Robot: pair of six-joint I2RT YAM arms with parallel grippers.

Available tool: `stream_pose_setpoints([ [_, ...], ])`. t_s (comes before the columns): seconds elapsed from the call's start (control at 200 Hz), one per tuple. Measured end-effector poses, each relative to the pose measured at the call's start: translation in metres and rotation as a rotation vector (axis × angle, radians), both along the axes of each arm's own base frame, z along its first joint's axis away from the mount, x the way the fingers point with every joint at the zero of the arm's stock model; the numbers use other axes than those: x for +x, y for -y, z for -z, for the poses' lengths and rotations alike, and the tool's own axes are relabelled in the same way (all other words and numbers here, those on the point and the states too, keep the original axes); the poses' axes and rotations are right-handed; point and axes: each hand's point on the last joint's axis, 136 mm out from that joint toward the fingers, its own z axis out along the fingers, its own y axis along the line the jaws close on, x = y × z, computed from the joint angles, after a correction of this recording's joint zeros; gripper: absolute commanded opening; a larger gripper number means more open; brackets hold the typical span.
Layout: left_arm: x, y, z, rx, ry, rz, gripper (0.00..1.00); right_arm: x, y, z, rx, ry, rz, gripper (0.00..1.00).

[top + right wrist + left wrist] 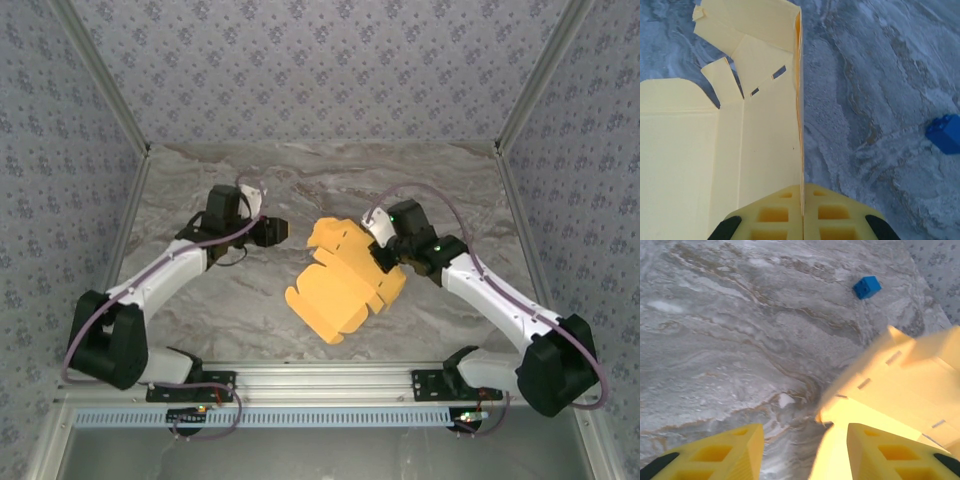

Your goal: Fold the paper box

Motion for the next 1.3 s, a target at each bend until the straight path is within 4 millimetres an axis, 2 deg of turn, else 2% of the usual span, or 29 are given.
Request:
stream_pose_setpoints([
  [0.11,-0.033,0.036,0.003,-0.028,0.034,0.094,0.49,0.010,0.013,0.010,0.007,-0.047,0.078,0.00],
  [0.225,-0.060,0.075,0.021,-0.021,0.029,0.206,0.46,0.018,0.025,0.021,0.015,-0.091,0.136,0.00],
  [0.425,-0.068,0.121,0.070,0.062,-0.010,0.312,0.40,0.021,0.035,0.031,0.026,-0.137,0.173,0.00],
  [0.575,-0.066,0.147,0.082,0.075,0.017,0.361,0.40,0.022,0.037,0.030,0.034,-0.143,0.176,0.00],
  [0.67,-0.064,0.154,0.085,0.068,0.041,0.374,0.40,0.023,0.039,0.029,0.039,-0.146,0.182,0.00],
  [1.039,-0.057,0.163,0.109,0.151,0.105,0.401,0.38,0.023,0.043,0.029,0.047,-0.155,0.187,0.00],
  [1.304,-0.050,0.171,0.129,0.200,0.133,0.428,0.28,0.024,0.044,0.027,0.049,-0.155,0.187,0.00],
])
